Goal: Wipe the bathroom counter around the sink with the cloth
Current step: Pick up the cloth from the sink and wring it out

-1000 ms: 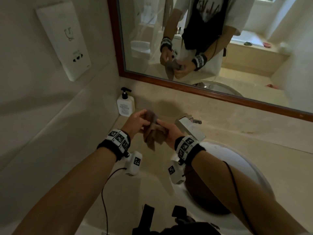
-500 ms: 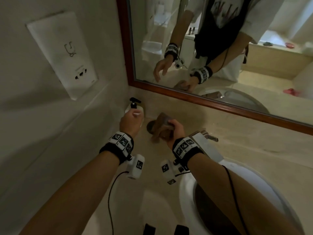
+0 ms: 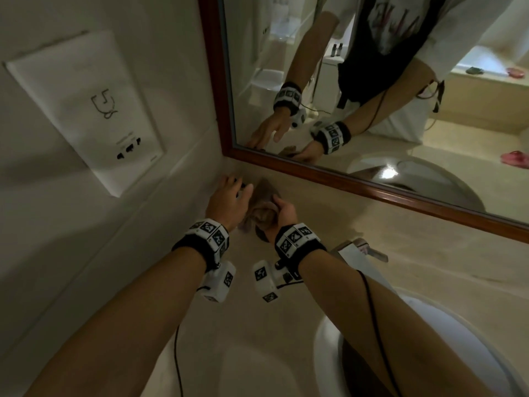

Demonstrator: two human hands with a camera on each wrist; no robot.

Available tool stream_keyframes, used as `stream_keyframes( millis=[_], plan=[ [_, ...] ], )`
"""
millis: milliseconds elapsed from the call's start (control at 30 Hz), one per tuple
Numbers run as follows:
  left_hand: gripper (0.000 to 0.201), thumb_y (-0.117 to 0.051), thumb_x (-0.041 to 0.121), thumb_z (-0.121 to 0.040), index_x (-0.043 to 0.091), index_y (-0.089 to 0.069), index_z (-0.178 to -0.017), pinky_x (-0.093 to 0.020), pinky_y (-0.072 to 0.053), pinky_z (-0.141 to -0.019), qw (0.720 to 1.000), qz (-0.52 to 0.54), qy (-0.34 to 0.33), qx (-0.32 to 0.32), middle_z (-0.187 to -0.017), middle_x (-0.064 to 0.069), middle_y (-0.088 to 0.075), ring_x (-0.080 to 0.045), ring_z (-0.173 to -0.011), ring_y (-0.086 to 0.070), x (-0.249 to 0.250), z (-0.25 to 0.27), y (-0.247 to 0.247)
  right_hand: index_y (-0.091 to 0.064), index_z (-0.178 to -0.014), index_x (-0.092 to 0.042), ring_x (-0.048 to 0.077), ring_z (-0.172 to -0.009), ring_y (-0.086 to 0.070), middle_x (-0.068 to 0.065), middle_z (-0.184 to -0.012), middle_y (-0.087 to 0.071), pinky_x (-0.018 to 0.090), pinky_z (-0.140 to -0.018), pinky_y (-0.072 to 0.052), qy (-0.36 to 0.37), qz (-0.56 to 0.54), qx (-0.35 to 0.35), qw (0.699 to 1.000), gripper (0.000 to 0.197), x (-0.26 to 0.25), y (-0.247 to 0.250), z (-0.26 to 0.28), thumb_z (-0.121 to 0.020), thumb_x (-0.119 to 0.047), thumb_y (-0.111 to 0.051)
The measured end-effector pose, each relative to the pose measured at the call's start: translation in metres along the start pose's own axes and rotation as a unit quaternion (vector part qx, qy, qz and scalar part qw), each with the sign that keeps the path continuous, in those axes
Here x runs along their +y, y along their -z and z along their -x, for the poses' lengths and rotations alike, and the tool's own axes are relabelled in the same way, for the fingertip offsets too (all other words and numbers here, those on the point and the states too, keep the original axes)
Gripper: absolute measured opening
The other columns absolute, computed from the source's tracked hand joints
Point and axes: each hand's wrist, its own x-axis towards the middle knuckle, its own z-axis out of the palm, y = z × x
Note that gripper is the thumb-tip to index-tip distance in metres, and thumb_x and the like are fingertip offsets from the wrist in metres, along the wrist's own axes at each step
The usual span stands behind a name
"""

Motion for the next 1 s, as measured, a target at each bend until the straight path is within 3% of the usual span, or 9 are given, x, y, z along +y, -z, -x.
stream_keyframes(
  millis=[67, 200, 333, 467, 600, 700, 800, 900, 1000],
  plan=[
    [0.059, -0.032, 0.046, -0.099, 0.011, -0.032, -0.147, -0.038, -0.018, -0.118, 1.000, 0.012, -0.002, 0.010, -0.157, -0.006, -0.024, -0.019, -0.146, -0.017, -0.001, -0.001, -0.001, -0.065, -0.097, -0.002, 0.029, -0.088, -0.060, 0.015, -0.109, -0.063, 0.042, -0.101, -0.043, 0.008, -0.010, -0.015, 1.000, 0.034, 0.003, -0.007, -0.004, -0.094, -0.030, -0.048],
    [0.075, -0.036, 0.060, -0.093, 0.011, -0.027, -0.148, -0.040, -0.018, -0.118, 0.998, -0.050, -0.035, 0.013, -0.157, -0.006, -0.023, -0.021, -0.145, -0.017, -0.010, 0.001, -0.004, -0.067, -0.102, -0.003, 0.032, -0.091, -0.062, 0.018, -0.106, -0.066, 0.041, -0.085, -0.047, 0.003, -0.044, -0.051, 0.998, 0.039, 0.006, -0.011, -0.011, -0.093, -0.034, -0.045],
    [0.082, -0.039, 0.064, -0.089, 0.011, -0.025, -0.149, -0.037, -0.016, -0.118, 0.996, -0.062, -0.044, 0.036, -0.158, -0.006, -0.022, -0.021, -0.145, -0.016, -0.007, 0.007, -0.008, -0.063, -0.112, -0.004, 0.034, -0.111, -0.058, 0.019, -0.117, -0.065, 0.042, -0.095, -0.047, -0.014, -0.084, -0.080, 0.993, 0.045, 0.006, -0.013, -0.015, -0.094, -0.039, -0.043],
    [0.082, -0.039, 0.066, -0.088, 0.015, -0.024, -0.150, -0.035, -0.014, -0.117, 0.995, -0.084, -0.033, 0.036, -0.159, -0.002, -0.020, -0.018, -0.146, -0.014, -0.009, 0.010, -0.008, -0.061, -0.116, -0.003, 0.035, -0.112, -0.057, 0.021, -0.117, -0.064, 0.044, -0.101, -0.042, -0.032, -0.102, -0.098, 0.989, 0.056, 0.010, -0.015, -0.014, -0.092, -0.051, -0.044],
    [0.084, -0.039, 0.068, -0.086, 0.015, -0.025, -0.150, -0.036, -0.018, -0.118, 0.996, -0.079, -0.033, 0.034, -0.158, -0.002, -0.021, -0.019, -0.146, -0.016, -0.010, 0.010, -0.006, -0.063, -0.113, -0.006, 0.034, -0.111, -0.059, 0.019, -0.117, -0.064, 0.043, -0.083, -0.050, -0.042, -0.127, -0.098, 0.986, 0.056, 0.013, -0.015, -0.014, -0.090, -0.054, -0.046],
    [0.091, -0.036, 0.070, -0.078, 0.014, -0.026, -0.149, -0.035, -0.019, -0.117, 0.996, -0.075, -0.025, 0.030, -0.158, -0.002, -0.022, -0.018, -0.145, -0.017, -0.007, 0.008, -0.005, -0.065, -0.111, -0.006, 0.033, -0.116, -0.057, 0.018, -0.123, -0.063, 0.043, -0.093, -0.048, -0.043, -0.131, -0.102, 0.985, 0.058, 0.014, -0.015, -0.015, -0.089, -0.057, -0.047],
    [0.091, -0.038, 0.068, -0.077, 0.011, -0.030, -0.148, -0.033, -0.023, -0.116, 0.996, -0.078, -0.029, 0.037, -0.156, -0.003, -0.026, -0.019, -0.144, -0.022, -0.006, 0.006, -0.005, -0.060, -0.119, -0.007, 0.033, -0.112, -0.058, 0.019, -0.119, -0.064, 0.044, -0.086, -0.048, -0.052, -0.149, -0.106, 0.982, 0.061, 0.012, -0.014, -0.015, -0.088, -0.058, -0.046],
    [0.092, -0.039, 0.069, -0.077, 0.010, -0.030, -0.147, -0.034, -0.024, -0.115, 0.995, -0.091, -0.031, 0.040, -0.156, -0.003, -0.027, -0.020, -0.143, -0.022, -0.008, 0.008, -0.008, -0.062, -0.114, -0.004, 0.034, -0.113, -0.057, 0.020, -0.117, -0.064, 0.044, -0.095, -0.045, -0.060, -0.158, -0.116, 0.979, 0.061, 0.012, -0.012, -0.013, -0.089, -0.058, -0.046],
    [0.091, -0.041, 0.068, -0.079, 0.009, -0.030, -0.147, -0.035, -0.026, -0.115, 0.994, -0.092, -0.029, 0.040, -0.155, -0.004, -0.028, -0.020, -0.143, -0.023, -0.008, 0.009, -0.010, -0.062, -0.113, -0.004, 0.034, -0.112, -0.058, 0.020, -0.114, -0.065, 0.043, -0.096, -0.045, -0.063, -0.159, -0.116, 0.978, 0.061, 0.012, -0.010, -0.013, -0.088, -0.058, -0.047]
  ],
)
